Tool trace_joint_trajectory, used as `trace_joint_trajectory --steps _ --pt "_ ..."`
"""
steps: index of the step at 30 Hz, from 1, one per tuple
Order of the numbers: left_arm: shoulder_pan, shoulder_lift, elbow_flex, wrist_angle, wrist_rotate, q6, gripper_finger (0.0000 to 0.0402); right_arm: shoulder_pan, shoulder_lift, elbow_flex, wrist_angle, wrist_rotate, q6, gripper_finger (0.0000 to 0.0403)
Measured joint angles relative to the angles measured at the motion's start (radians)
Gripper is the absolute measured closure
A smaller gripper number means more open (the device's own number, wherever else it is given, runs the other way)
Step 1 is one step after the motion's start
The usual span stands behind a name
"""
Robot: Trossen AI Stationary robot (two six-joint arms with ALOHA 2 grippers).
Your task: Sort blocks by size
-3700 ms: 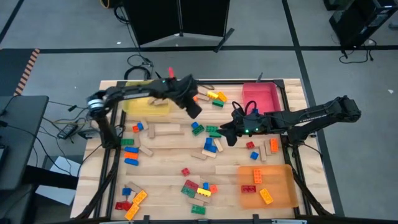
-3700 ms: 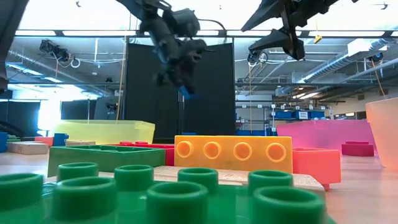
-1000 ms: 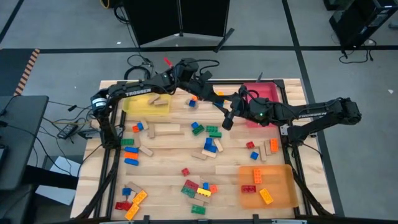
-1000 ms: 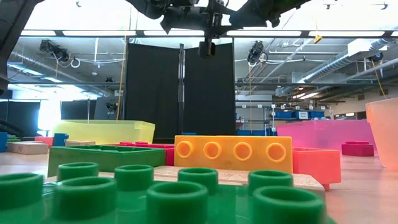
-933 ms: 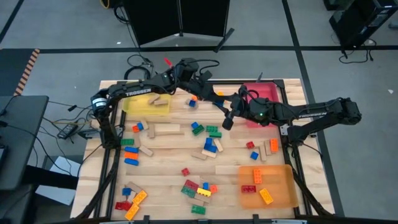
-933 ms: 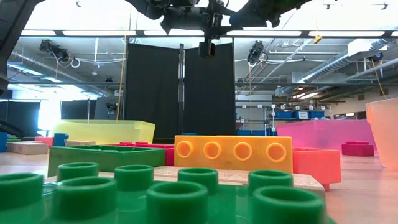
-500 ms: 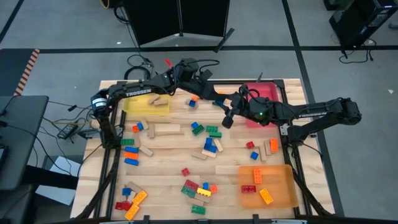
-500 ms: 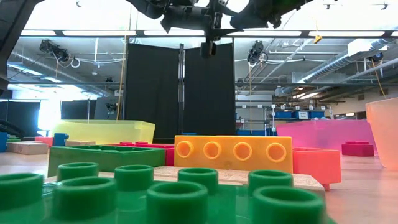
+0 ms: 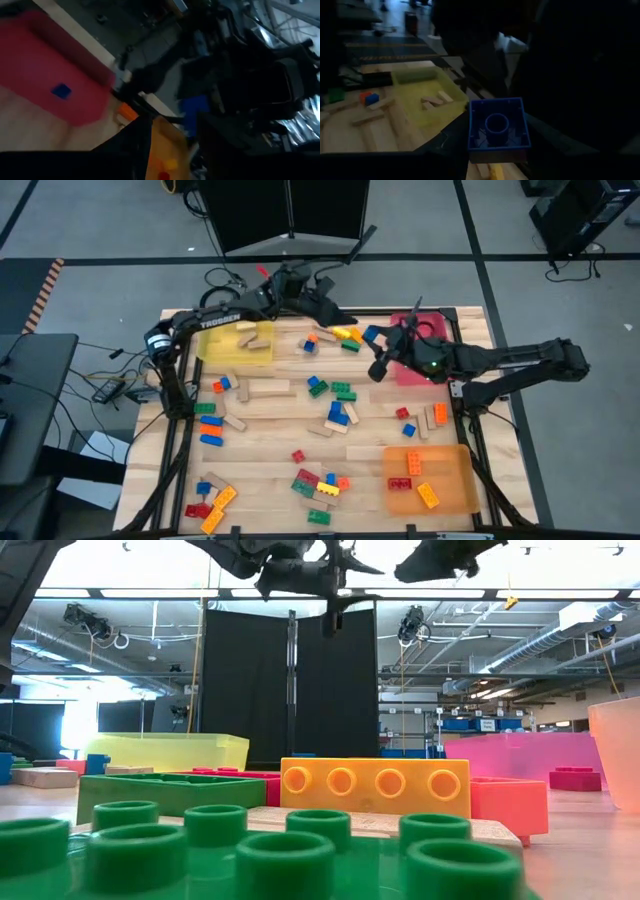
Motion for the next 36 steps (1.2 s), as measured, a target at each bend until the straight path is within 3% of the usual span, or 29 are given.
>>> trace_joint_trajectory --steps 4,10,12,17,20,26,32,36 --pt "0.061 0.0 0.0 -0.012 -0.002 0.099 0.0239 -0.011 -0.038 0.0 -0.101 0.05 0.185 0.0245" --pt "0.108 -0.01 0.0 -0.071 -0.039 0.237 0.0239 -0.104 -0.015 0.011 -0.195 0.041 0.372 0.0245" --pt "0.108 -0.03 0.0 -0.133 -0.108 0.302 0.024 -0.16 0.01 0.045 -0.285 -0.009 0.442 0.0245" --pt "0.107 -0.101 0.0 -0.389 -0.39 0.452 0.0244 -0.341 0.093 0.178 -0.611 -0.141 0.655 0.0245" --pt "0.106 -0.163 -0.012 -0.455 -0.443 0.52 0.0245 -0.464 0.139 0.236 -0.78 -0.255 0.746 0.0244" --pt "0.093 -0.346 -0.198 -0.359 -0.438 0.557 0.0245 -0.665 0.235 0.214 -0.916 -0.501 0.795 0.0243" --pt "0.079 -0.572 -0.469 -0.272 -0.486 0.48 0.0245 -0.752 0.339 0.167 -0.921 -0.541 0.772 0.0242" --pt "0.014 -0.705 -0.613 -0.269 -0.615 0.413 0.0245 -0.797 0.407 0.135 -0.9 -0.553 0.756 0.0241"
